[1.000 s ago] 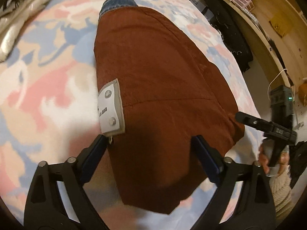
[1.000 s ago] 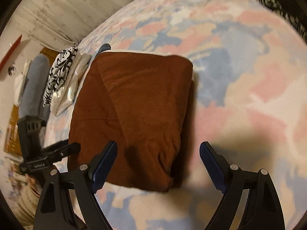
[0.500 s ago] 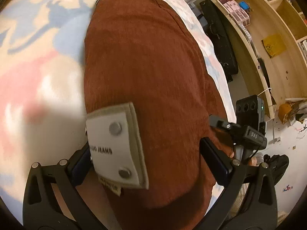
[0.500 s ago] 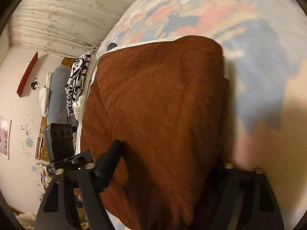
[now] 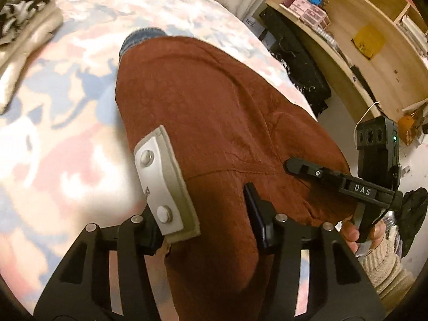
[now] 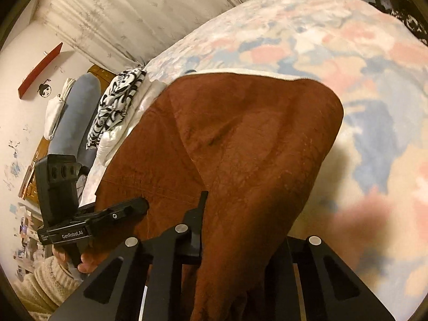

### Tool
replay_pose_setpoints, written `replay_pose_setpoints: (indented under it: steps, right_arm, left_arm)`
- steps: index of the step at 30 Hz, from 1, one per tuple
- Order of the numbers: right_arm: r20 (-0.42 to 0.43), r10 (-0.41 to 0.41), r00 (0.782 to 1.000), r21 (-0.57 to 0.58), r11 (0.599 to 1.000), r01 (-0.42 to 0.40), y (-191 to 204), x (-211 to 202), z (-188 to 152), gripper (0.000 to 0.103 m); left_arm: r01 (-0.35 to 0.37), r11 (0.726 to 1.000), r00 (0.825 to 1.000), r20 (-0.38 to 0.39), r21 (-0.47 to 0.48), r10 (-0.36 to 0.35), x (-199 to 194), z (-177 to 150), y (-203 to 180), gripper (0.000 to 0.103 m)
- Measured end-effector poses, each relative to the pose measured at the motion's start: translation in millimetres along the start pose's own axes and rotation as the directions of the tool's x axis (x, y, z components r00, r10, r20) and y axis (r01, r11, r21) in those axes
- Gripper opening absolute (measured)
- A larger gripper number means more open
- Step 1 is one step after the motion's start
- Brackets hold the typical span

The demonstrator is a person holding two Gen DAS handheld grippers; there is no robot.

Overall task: Fold large clothes
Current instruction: 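Grasp the folded brown bundle with the left gripper while the right gripper grasps its other side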

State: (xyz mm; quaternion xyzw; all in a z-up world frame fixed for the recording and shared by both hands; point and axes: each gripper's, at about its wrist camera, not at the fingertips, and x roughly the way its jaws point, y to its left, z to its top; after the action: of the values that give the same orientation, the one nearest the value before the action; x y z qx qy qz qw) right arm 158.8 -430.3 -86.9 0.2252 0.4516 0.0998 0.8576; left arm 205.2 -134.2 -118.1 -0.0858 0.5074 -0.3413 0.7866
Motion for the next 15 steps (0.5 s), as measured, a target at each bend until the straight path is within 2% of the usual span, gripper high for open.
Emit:
replay_pose_setpoints:
  steps: [4, 8, 15]
  right_arm:
    - [0.013, 0.001, 1.000, -0.035, 0.999, -0.001, 52.5, -16.3, -8.0, 0.017]
    - [0.041, 0.017, 0.999, -0.081, 0.997, -0.014, 115.2, -26.4, -11.1, 0.017]
    - [0.091, 0.095, 0.991, -0.176, 0.981, -0.078, 250.5, -28.5, 1.0, 0.017]
  left_arm:
    - [-0.001, 1.000, 1.000, 0.018, -0.012, 0.001, -48.9, -3.8, -1.6, 0.050]
    - [-0.002, 0.999, 0.999, 0.047, -0.048, 0.004, -114.1, -8.9, 12.5, 0.049]
    - [-0.065, 0.997, 0.986, 0.149, -0.040, 0.070, -243.2, 17.6, 52.2, 0.050]
